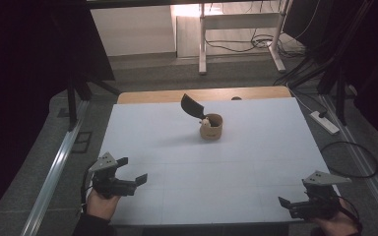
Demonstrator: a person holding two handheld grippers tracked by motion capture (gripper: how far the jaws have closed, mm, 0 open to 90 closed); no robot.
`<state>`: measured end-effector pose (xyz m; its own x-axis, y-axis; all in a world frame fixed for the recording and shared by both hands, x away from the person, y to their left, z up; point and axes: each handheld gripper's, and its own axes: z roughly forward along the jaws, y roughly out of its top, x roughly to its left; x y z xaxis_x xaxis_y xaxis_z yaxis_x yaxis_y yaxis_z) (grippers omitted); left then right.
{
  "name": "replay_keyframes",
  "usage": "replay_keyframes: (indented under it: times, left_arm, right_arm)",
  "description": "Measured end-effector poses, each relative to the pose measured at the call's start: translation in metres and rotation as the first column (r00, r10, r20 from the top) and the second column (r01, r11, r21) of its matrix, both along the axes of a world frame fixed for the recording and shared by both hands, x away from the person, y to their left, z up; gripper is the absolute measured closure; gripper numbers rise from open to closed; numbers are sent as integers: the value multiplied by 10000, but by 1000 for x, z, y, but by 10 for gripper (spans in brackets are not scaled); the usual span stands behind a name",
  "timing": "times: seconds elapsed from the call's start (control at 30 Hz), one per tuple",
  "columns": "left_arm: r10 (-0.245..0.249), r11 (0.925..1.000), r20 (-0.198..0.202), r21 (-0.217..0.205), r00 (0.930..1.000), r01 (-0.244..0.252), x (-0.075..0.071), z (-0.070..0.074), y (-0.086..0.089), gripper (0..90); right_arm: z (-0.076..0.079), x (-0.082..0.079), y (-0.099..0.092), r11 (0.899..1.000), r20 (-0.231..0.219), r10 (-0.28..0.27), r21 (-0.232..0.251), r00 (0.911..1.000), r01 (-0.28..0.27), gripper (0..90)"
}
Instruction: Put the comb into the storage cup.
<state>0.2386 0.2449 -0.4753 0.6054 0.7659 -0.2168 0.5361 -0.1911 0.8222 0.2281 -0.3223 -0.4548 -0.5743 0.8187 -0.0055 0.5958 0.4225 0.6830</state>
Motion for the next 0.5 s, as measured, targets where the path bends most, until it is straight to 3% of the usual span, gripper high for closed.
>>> replay_keyframes:
  times: [0.5]
  left_arm:
    - [557, 9978, -67, 372, 9984, -554, -20, 0, 11, 0]
  right_arm:
    - [0, 0, 0, 10000, -36, -25, -24, 10000, 25, 0]
